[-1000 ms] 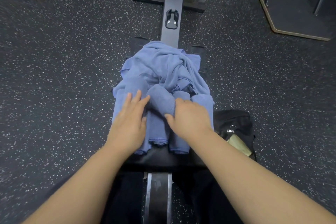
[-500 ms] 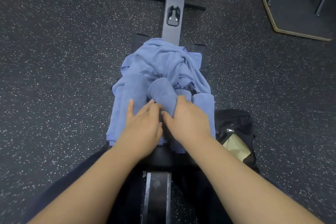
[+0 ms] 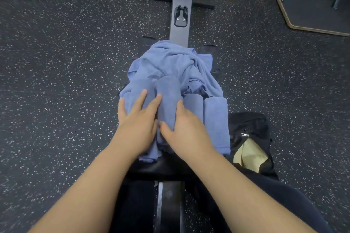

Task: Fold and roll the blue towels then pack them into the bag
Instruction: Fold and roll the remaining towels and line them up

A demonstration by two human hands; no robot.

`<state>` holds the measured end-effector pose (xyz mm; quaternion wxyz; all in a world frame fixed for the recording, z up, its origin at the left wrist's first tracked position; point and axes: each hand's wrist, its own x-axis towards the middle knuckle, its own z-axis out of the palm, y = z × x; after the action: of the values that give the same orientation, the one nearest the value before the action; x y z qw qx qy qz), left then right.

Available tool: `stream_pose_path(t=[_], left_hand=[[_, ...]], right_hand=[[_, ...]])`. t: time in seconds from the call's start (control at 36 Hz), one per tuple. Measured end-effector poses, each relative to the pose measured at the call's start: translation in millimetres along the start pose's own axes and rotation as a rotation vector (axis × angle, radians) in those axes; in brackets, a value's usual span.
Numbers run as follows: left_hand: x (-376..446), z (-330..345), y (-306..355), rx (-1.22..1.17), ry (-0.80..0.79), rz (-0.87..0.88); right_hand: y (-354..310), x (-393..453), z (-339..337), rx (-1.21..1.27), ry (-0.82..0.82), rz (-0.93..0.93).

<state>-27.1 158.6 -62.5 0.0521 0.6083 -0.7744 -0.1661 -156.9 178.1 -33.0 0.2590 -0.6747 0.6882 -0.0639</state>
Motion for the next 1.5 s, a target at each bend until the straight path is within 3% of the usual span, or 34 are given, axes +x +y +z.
stream_pose_path(t=[0.19, 0.53, 0.64, 0.81, 1.06, 1.25, 1.42, 1.5], left_hand=[[-1.7, 2.1, -14.8, -0.145, 0.189, -0.015], [-0.8, 5.5, -15.7, -0.515, 0.037, -0.037], [-1.4, 4.8, -13.8, -0.51, 0.025, -0.066], [-2.1, 4.1, -9.9, -0.476, 0.016, -0.083], [-0.6, 0.6, -10.1, -0.439, 0.035, -0.086], [1.4, -2.1, 4.8, -0.277, -0.003, -0.04], [3.1, -2.9, -9.9, -0.416, 0.002, 0.036], [4.3, -1.0, -15.2, -0.484, 0.083, 0.01]], right_hand=[[-0.3, -4.1, 1.8, -0.004, -0.033, -0.024], [-8.3, 4.3, 15.5, -0.03, -0.035, -0.042], [-2.4, 6.6, 16.2, -0.008, -0.082, -0.049], [4.6, 11.6, 9.4, 0.108, 0.001, -0.102], [4.5, 23.6, 13.9, 0.1, -0.14, -0.137], [14.7, 26.6, 0.8, 0.188, -0.161, -0.175], [18.6, 19.7, 2.0, 0.25, -0.173, -0.172], [19.7, 15.7, 6.5, 0.288, -0.168, -0.191]])
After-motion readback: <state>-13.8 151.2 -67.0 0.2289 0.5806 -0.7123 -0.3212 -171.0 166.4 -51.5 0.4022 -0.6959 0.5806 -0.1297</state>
